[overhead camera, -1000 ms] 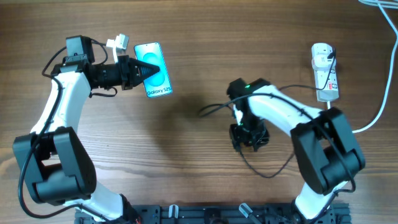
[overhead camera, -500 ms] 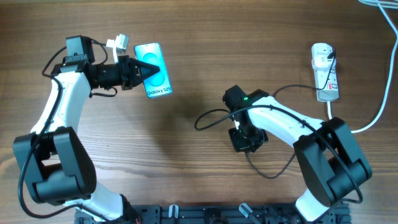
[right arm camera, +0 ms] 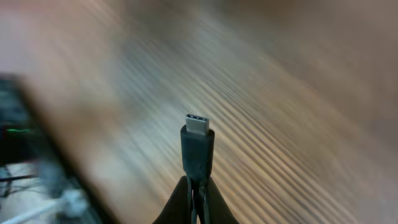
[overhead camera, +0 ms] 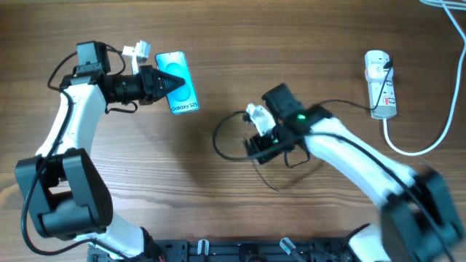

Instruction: Plug charger to phone and switch on socket

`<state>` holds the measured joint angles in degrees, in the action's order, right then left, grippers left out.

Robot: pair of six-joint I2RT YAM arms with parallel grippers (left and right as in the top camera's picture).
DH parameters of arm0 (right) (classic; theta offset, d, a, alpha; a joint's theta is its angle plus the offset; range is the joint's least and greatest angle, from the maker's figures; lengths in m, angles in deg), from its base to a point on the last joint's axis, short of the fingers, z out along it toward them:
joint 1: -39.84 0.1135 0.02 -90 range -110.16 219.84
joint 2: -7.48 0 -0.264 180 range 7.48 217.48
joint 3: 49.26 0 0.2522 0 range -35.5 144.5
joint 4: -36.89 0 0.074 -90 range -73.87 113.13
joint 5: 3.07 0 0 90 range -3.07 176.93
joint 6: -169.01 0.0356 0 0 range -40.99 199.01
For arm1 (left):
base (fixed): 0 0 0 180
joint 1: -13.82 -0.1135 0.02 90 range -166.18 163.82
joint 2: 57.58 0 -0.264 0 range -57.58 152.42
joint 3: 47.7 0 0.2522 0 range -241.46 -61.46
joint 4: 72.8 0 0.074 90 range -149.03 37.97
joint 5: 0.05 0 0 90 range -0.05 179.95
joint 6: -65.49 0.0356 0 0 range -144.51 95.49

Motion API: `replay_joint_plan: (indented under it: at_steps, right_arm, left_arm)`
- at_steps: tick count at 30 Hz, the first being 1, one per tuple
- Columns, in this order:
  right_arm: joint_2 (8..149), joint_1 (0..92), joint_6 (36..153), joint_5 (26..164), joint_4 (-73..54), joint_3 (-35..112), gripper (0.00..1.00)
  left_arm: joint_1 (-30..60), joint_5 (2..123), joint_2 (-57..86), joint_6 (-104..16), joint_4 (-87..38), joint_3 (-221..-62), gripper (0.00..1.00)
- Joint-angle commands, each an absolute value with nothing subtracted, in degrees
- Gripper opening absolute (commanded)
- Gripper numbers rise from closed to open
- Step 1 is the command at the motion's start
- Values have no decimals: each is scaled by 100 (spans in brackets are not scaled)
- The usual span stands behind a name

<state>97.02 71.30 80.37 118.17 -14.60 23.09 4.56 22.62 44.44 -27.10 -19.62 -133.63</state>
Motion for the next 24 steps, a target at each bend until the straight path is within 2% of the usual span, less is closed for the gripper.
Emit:
replay_joint_plan:
  at_steps: [1, 8, 10, 24]
  right_arm:
    - [9286, 7145, 7902, 12940, -1137, 2342, 4]
    - [9341, 7292, 9255, 12860, -171, 2342, 4]
    - [9341, 7659, 9655, 12171, -116, 2342, 4]
    - [9341, 8072, 10157, 11135, 380, 2344, 4]
  left_arm:
    - [480, 1379, 4346, -2301, -2066, -13347, 4]
    - [909, 1091, 4346, -1777, -2097, -13347, 4]
    - [1171, 1093, 4346, -1762, -2119, -13347, 4]
    - [1385, 1093, 4346, -1764, -2134, -13347, 4]
